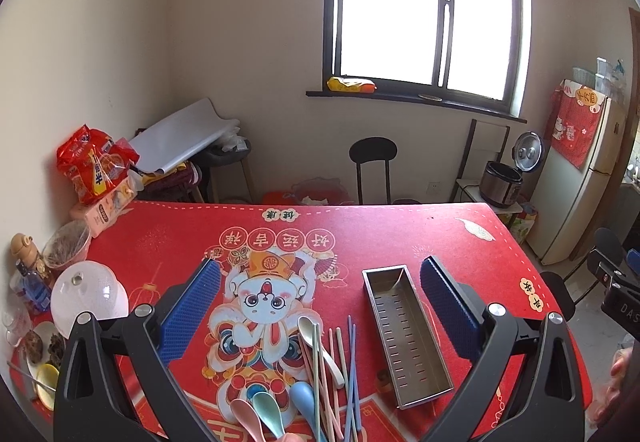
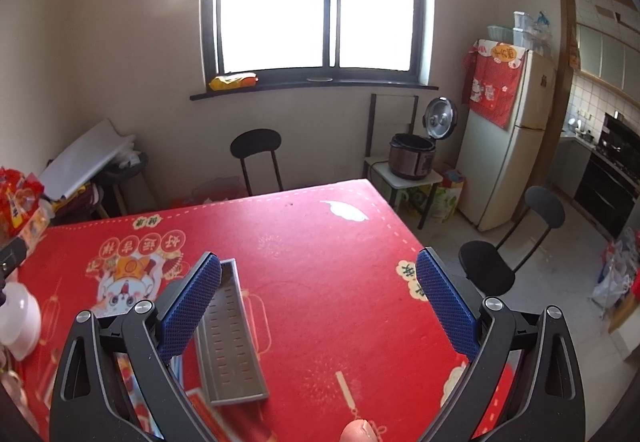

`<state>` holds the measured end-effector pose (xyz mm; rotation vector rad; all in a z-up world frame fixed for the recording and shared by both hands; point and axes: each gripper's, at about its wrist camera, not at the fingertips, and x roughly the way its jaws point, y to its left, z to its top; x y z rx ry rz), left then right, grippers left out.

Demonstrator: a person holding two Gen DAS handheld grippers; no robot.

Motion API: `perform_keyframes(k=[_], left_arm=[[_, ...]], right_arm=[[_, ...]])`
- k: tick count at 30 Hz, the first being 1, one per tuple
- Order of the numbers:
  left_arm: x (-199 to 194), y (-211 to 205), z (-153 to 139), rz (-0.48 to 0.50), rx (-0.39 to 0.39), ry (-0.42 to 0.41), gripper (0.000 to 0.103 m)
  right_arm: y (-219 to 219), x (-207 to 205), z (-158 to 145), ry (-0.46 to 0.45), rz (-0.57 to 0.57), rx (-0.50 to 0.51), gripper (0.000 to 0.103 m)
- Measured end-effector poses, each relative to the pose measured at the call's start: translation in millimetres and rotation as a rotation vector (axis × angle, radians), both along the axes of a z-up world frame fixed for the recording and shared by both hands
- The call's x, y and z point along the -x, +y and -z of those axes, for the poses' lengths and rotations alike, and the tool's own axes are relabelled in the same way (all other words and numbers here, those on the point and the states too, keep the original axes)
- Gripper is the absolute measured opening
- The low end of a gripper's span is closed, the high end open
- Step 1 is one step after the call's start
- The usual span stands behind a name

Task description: Organize utensils

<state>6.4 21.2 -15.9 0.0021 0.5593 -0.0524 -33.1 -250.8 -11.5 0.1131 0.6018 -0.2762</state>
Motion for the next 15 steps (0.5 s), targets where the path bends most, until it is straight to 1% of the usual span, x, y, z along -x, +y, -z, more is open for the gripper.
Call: perform_keyframes(k=[3, 5, 7, 10, 13, 15], left_arm=[[-1.7, 16.4, 9.9, -0.002, 0.002, 0.008, 0.098], [-2.0, 32.3, 19.3, -0.020, 0.003, 0.015, 0.098], [-2.0, 52.3, 29.5, -0.034, 0.026, 0.031, 0.098], [-0.4, 82.5, 47.1, -0.046, 0.104, 0.065, 0.098], [-0.1, 104.9, 67.5, -0.092, 0.099, 0.126, 0.098], [2.0, 115.8, 83.2, -0.122, 0.084, 0.163, 0.098]], right_arm=[[-0.2, -12.2, 15.5, 0.048, -0.102, -0.115, 0.095], [5.7, -21.7, 26.8, 0.073, -0.163, -0.158, 0.095], [14.5, -32.8, 39.6, 0.107, -0.220, -0.168, 0.095], [34.4, -48.9, 65.9, 0.158, -0.300, -0.162, 0.095], [58.0, -59.1, 91.5, 0.194, -0.382, -0.168, 0.095], [77.1, -67.9, 107.7, 0.240, -0.443, -0.154, 0.095]])
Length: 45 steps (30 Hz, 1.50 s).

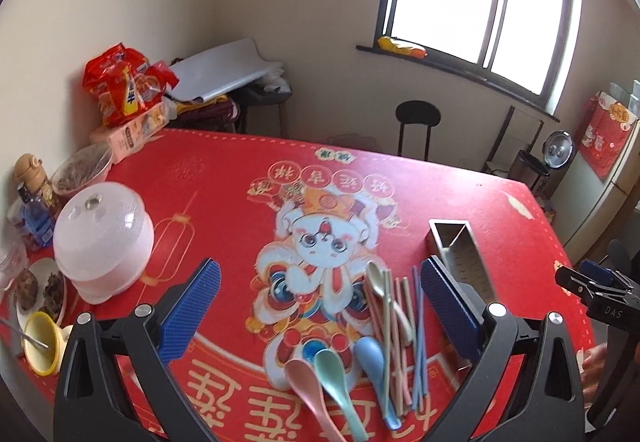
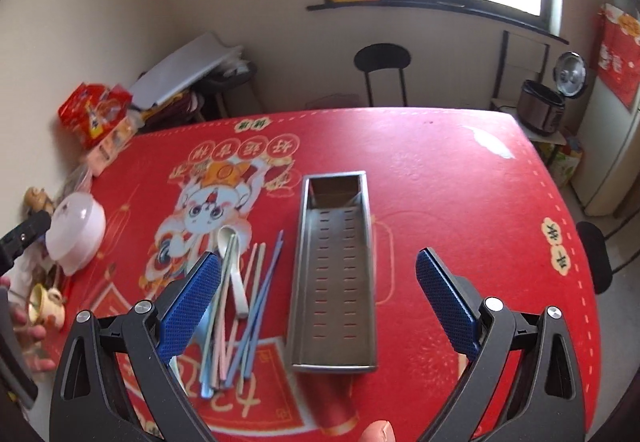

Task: Organize utensils
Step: 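Move both tools down toward the spoon pile beside the steel tray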

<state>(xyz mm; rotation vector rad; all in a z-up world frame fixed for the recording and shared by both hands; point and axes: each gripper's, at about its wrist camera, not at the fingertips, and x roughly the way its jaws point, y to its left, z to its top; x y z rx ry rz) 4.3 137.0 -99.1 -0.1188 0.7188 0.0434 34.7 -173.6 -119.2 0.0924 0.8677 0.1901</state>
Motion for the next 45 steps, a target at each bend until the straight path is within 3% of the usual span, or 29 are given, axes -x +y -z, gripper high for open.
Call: perform_keyframes(k=[4, 8, 11, 15, 26, 30, 40, 45], left_arm=[[7.3, 12.2, 42.0, -0.043, -0.044, 0.086, 0.098], [12.9, 27.1, 95.0, -0.082, 0.054, 0.196, 0.098], [20.0, 29.7, 131.0, -0.111, 0.051, 0.275, 0.098], [31.6, 33.7, 162.0, -0.104, 0.088, 0.356, 0.098], [42.9, 30.8, 179.7, -0.109, 0.188, 0.403, 0.096], [41.1, 23.5, 179.0, -0.081, 0.201, 0.406, 0.084], [37.7, 23.6, 172.2, -0.064, 0.252, 0.369, 0.072], [39.9, 21.9, 174.1, -0.040, 0.276, 0.371, 0.054]], right_arm=[[39.4, -11.2, 31.6, 0.094, -0.130, 0.036, 0.095], [70.9, -17.5, 54.5, 0.158, -0.209, 0.048, 0.095], [84.8, -20.1, 67.8, 0.166, -0.212, 0.091, 0.095], [86.1, -23.8, 89.5, 0.252, -0.220, 0.048, 0.095], [101.3, -7.5, 104.5, 0.281, -0.325, 0.019, 0.095], [101.2, -6.5, 105.7, 0.281, -0.332, 0.016, 0.095], [111.0, -5.9, 103.8, 0.275, -0.404, -0.020, 0.094], [131.5, -5.0, 108.1, 0.301, -0.495, -0.043, 0.094]])
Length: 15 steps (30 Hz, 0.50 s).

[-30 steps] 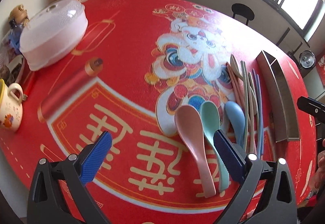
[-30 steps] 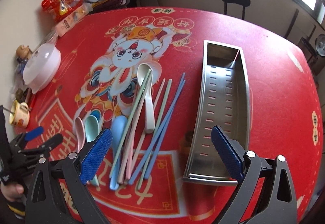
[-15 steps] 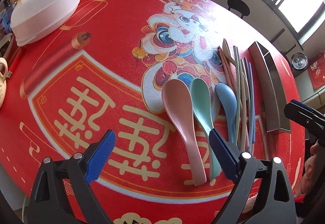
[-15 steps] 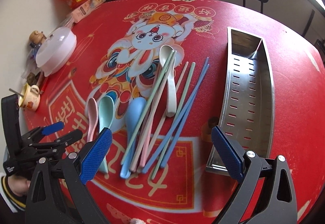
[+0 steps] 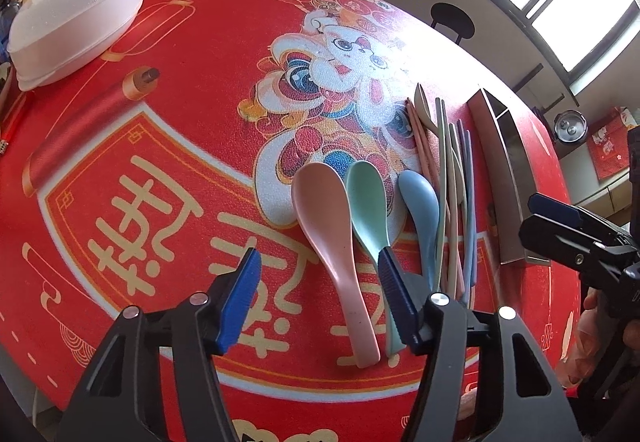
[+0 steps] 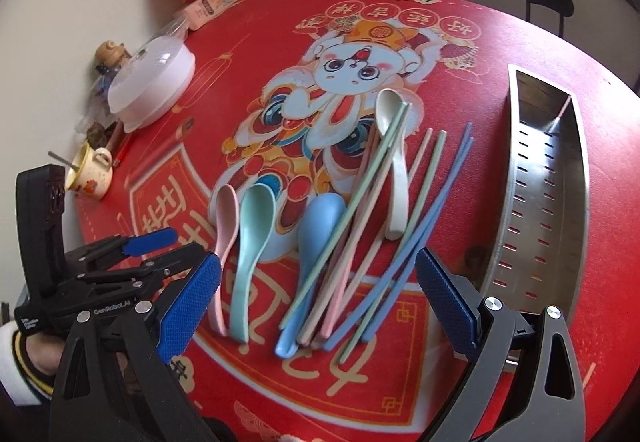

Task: Organize utensils
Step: 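Move both tools down toward the spoon pile beside the steel tray, then close the right tool on the teal spoon handle while the left tool reaches the pink spoon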

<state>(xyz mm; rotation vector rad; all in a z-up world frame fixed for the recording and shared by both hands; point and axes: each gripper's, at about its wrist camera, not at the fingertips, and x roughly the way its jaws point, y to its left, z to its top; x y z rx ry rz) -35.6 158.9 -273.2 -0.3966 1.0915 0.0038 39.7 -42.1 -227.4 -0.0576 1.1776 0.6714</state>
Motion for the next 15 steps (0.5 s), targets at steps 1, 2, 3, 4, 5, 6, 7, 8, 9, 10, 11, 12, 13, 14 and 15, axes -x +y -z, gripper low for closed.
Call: perform_keyframes(k=[1, 2, 3, 4, 5, 6, 7, 8, 9, 10, 11, 12, 13, 14, 15], left_arm=[[1.1, 0.3, 0.3, 0.002, 0.004, 0.001, 0.053], [2.1, 0.9, 0.2, 0.001, 0.003, 0.001, 0.051], [3.6, 1.8, 0.0, -0.001, 0.004, 0.000, 0.050], [5.1, 3.9, 0.0, -0.004, 0.003, 0.000, 0.050], [6.4, 5.4, 0.1, -0.008, 0.002, 0.001, 0.050], [8.0, 6.9, 0.7, -0.012, 0.002, 0.002, 0.050], [9.2, 8.6, 1.2, -0.018, 0.003, 0.003, 0.050], [10.3, 10.1, 1.8, -0.023, 0.005, 0.005, 0.050], [11.5, 11.3, 2.2, -0.027, 0.005, 0.006, 0.050], [12.2, 12.4, 2.3, -0.029, 0.011, 0.005, 0.050], [13.1, 13.2, 2.5, -0.029, 0.017, 0.004, 0.048], [13.8, 13.4, 2.8, -0.029, 0.019, 0.005, 0.046], [14.1, 13.5, 3.0, -0.027, 0.023, 0.004, 0.045], [14.2, 13.3, 3.2, -0.025, 0.025, 0.004, 0.042], [14.4, 13.1, 3.3, -0.024, 0.023, 0.005, 0.042]], right_arm=[[5.2, 1.1, 2.2, 0.005, -0.022, 0.000, 0.094], [10.4, 2.9, 4.8, 0.011, -0.043, 0.001, 0.092], [15.7, 4.9, 7.7, 0.018, -0.063, 0.004, 0.085], [21.8, 6.1, 11.9, 0.032, -0.088, 0.015, 0.065], [27.7, 7.6, 17.7, 0.052, -0.110, 0.032, 0.061], [32.3, 8.8, 22.4, 0.066, -0.126, 0.040, 0.061], [36.3, 9.7, 26.2, 0.077, -0.139, 0.039, 0.059], [39.2, 11.1, 29.9, 0.084, -0.151, 0.036, 0.050], [43.1, 11.9, 32.7, 0.097, -0.167, 0.032, 0.046], [47.0, 12.7, 35.4, 0.108, -0.182, 0.032, 0.042], [49.9, 12.7, 37.4, 0.117, -0.192, 0.029, 0.038], [52.3, 12.7, 39.1, 0.129, -0.202, 0.019, 0.036], [55.0, 12.9, 41.1, 0.142, -0.208, 0.010, 0.032], [56.8, 13.0, 43.6, 0.156, -0.215, 0.001, 0.028], [59.0, 13.1, 46.5, 0.171, -0.220, -0.001, 0.026]])
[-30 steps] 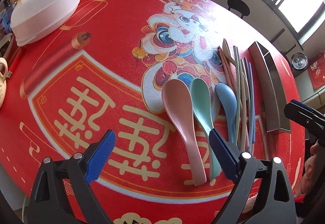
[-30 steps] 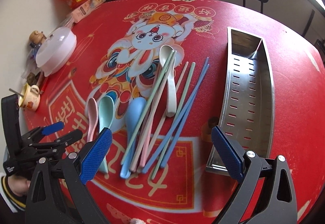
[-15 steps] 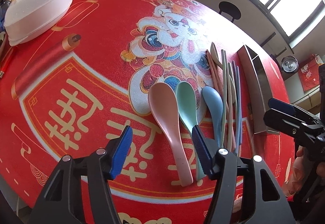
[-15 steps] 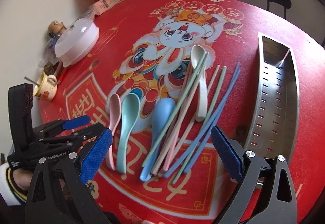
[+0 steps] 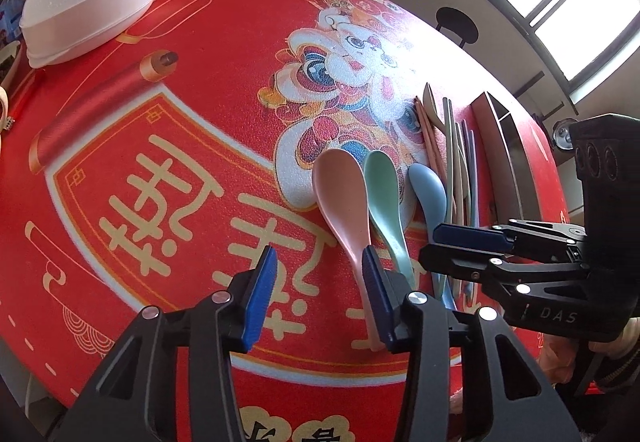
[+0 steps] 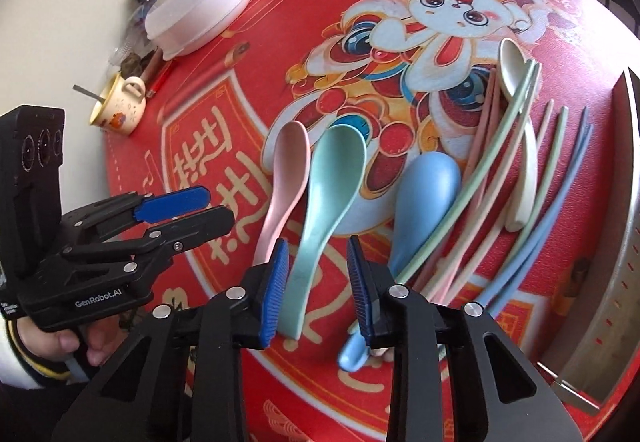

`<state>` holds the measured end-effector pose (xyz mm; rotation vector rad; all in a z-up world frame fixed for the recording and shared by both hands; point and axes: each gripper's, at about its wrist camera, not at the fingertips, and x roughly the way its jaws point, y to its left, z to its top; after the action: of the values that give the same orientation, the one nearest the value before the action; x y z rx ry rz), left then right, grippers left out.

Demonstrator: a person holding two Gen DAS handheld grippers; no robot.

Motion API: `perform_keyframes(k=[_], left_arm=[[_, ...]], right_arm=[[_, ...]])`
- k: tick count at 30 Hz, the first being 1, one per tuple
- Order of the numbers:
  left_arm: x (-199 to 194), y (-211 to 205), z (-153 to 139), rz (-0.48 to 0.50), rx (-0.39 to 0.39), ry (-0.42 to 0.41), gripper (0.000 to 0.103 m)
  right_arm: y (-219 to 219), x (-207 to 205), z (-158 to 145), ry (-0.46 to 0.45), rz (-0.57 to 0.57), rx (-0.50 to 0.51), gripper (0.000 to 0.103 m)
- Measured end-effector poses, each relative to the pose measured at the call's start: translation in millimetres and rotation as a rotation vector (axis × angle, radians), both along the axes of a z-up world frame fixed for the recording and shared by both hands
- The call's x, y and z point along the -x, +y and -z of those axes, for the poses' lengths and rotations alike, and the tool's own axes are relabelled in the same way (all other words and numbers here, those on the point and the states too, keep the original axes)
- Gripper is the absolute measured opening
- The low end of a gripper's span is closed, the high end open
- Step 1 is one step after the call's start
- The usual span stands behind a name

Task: Organize utensils
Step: 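Close the right tool on the teal spoon handle while the left tool reaches the pink spoon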

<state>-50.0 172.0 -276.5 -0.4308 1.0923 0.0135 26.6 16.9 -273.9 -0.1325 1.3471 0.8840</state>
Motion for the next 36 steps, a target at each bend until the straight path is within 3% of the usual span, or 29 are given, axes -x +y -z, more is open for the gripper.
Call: perform_keyframes(k=[8, 17, 36], left_arm=[[-1.8, -0.4, 5.0, 0.008, 0.025, 0.014, 0.042], [-7.3, -9.9, 9.9, 0.050, 0.057, 0.026, 0.042], [-23.9, -27.3, 24.5, 0.110, 0.114, 0.080, 0.020]], right_arm=[[9.8, -1.0, 22.8, 0.088, 0.000, 0.016, 0.024], [-1.7, -4.7, 24.9, 0.094, 0.050, 0.024, 0.014], [-33.1, -11.1, 25.3, 0.115, 0.153, 0.001, 0.014]])
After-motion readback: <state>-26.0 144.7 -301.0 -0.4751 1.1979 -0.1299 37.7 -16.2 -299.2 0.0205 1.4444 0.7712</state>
